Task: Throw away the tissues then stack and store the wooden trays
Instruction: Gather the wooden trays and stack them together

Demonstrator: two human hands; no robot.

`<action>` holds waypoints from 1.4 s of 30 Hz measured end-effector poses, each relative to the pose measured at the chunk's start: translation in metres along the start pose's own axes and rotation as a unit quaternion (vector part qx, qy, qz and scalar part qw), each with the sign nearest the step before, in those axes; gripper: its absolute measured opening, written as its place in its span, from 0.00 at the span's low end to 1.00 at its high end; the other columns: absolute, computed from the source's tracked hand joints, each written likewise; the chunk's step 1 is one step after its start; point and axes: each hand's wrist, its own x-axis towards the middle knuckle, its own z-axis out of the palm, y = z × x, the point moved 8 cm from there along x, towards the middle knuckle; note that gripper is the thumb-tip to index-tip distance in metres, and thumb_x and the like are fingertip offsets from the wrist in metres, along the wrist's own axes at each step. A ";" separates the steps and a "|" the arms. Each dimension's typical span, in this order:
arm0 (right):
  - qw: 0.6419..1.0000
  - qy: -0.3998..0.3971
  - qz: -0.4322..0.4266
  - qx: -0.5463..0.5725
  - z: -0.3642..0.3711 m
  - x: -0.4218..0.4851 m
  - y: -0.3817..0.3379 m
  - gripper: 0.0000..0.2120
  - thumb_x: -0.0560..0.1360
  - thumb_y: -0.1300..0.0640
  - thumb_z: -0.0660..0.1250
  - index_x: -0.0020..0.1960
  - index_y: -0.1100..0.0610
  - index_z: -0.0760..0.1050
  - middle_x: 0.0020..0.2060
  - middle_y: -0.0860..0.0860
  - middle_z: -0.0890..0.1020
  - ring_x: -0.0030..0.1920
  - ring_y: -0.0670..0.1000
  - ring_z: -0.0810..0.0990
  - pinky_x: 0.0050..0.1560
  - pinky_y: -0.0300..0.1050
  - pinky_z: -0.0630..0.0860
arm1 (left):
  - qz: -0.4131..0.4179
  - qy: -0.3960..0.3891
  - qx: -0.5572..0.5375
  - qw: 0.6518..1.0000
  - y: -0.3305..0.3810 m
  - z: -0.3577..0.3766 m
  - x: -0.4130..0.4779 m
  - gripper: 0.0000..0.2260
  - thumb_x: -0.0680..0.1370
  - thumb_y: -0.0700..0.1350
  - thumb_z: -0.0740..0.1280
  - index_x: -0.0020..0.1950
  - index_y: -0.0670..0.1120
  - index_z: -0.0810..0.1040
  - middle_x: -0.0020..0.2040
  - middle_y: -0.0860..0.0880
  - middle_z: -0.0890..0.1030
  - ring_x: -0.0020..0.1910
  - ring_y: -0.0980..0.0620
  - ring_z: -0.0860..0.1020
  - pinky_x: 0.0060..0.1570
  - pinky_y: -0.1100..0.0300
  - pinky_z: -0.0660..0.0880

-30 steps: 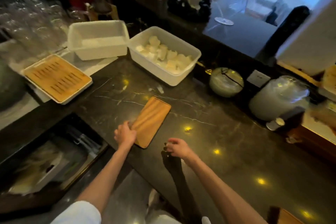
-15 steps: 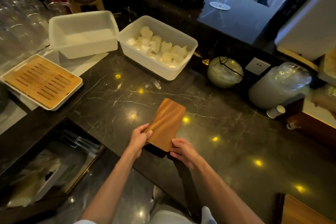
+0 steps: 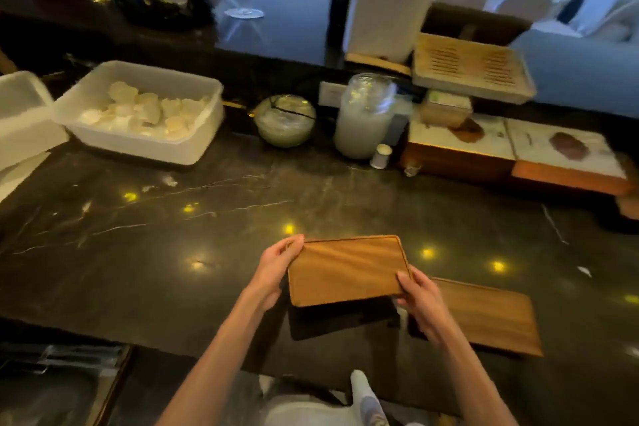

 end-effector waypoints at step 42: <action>0.958 0.120 0.024 -0.259 -0.288 -0.006 -0.004 0.32 0.74 0.49 0.71 0.73 0.61 0.66 0.64 0.56 0.77 0.59 0.54 0.77 0.57 0.48 0.75 | -0.134 0.025 0.328 0.935 -0.104 0.275 -0.012 0.26 0.73 0.43 0.73 0.67 0.44 0.65 0.65 0.42 0.71 0.62 0.44 0.72 0.61 0.48 0.75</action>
